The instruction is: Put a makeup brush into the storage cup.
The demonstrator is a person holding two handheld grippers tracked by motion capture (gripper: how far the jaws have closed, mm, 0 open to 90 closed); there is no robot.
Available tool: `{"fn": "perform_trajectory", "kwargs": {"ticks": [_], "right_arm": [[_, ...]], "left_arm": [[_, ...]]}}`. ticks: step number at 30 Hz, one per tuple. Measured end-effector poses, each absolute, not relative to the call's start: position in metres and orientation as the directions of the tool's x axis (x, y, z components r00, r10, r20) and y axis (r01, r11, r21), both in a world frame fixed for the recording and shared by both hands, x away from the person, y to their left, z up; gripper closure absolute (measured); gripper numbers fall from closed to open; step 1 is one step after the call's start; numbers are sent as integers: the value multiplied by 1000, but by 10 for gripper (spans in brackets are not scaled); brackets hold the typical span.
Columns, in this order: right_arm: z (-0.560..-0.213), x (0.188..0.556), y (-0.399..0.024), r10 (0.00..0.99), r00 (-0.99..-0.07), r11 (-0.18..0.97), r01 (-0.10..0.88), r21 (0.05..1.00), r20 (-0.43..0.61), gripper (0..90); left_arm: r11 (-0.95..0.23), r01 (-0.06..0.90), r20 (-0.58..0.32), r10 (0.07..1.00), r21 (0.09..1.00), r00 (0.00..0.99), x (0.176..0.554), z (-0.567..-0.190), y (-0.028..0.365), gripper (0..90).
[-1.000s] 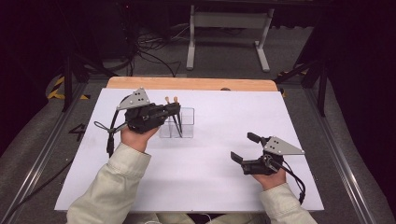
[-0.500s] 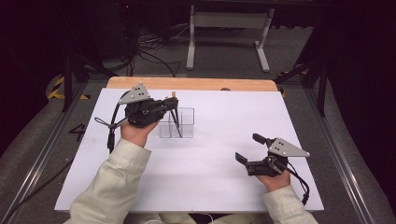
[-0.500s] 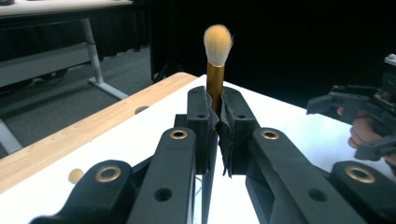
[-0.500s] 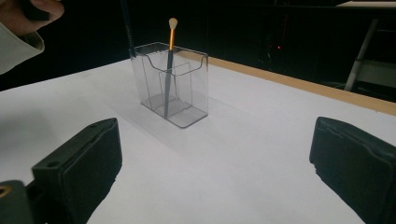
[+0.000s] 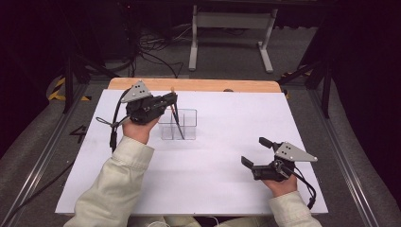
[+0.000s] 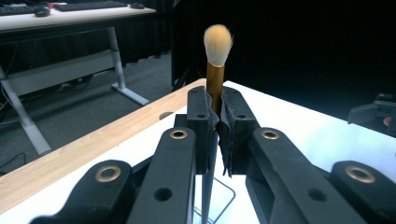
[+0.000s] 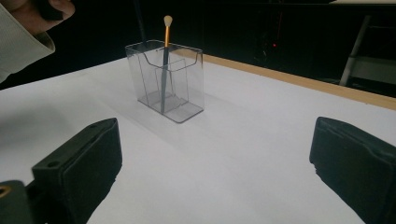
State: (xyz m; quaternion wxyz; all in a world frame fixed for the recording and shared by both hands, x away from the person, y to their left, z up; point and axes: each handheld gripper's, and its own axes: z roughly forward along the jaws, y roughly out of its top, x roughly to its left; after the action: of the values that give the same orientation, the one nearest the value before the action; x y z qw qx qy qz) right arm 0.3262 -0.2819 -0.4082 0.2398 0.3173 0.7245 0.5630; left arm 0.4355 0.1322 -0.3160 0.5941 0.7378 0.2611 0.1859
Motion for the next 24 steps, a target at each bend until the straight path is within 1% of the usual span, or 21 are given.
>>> {"fn": "perform_trajectory", "kwargs": {"ticks": [10, 14, 24], "right_arm": [[-408, 325, -283, 732, -681, 159, 193, 968, 16, 29], [-408, 325, -282, 727, -686, 158, 194, 968, 19, 29], [-408, 323, -284, 732, -681, 155, 196, 968, 21, 28]], "left_arm": [[-164, 160, -24, 621, 974, 784, 440, -320, 131, 833], [-165, 186, -47, 615, 969, 787, 445, -325, 130, 834], [-204, 233, -62, 612, 951, 788, 456, -335, 124, 834]]}}
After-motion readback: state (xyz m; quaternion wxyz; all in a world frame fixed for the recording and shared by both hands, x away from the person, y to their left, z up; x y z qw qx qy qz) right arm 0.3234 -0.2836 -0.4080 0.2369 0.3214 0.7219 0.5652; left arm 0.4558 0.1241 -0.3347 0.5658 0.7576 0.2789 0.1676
